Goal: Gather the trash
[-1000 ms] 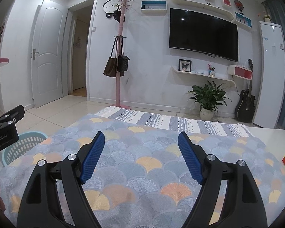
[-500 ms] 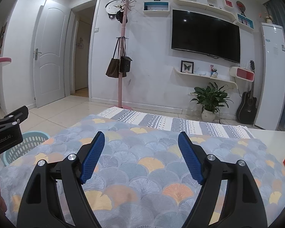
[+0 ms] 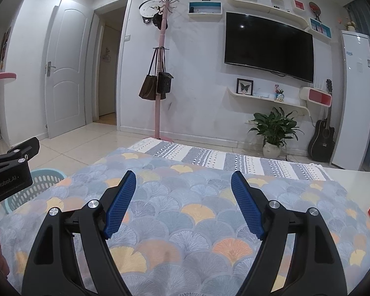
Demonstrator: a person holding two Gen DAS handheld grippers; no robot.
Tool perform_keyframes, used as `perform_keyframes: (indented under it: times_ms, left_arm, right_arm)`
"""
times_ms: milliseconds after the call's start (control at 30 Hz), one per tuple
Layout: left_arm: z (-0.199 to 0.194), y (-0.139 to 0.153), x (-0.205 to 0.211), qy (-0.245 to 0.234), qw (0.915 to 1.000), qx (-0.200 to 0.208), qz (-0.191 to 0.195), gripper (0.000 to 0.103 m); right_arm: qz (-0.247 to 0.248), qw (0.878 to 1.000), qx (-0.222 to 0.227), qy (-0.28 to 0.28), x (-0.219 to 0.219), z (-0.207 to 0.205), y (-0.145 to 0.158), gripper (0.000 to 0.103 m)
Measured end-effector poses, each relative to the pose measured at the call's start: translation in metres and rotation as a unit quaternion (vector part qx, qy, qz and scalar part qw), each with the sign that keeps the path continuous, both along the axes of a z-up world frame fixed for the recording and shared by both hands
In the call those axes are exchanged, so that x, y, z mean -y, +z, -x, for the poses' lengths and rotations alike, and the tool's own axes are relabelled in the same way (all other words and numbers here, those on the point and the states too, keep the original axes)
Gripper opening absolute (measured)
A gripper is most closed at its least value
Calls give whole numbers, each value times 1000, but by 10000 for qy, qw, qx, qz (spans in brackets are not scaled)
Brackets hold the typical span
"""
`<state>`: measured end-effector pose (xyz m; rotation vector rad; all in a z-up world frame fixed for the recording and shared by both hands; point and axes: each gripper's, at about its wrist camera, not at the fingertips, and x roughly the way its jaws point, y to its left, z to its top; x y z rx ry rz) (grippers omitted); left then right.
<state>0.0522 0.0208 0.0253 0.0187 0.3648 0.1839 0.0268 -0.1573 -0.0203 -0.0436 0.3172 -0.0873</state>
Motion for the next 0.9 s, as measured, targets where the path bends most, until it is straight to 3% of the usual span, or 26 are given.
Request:
perform_keyframes:
  times_ms: [900]
  left_arm:
    - [-1,-2,-4,-83,10000,-11,25,96]
  right_arm:
    - [-9,10000,32,48,4,0,-1,75]
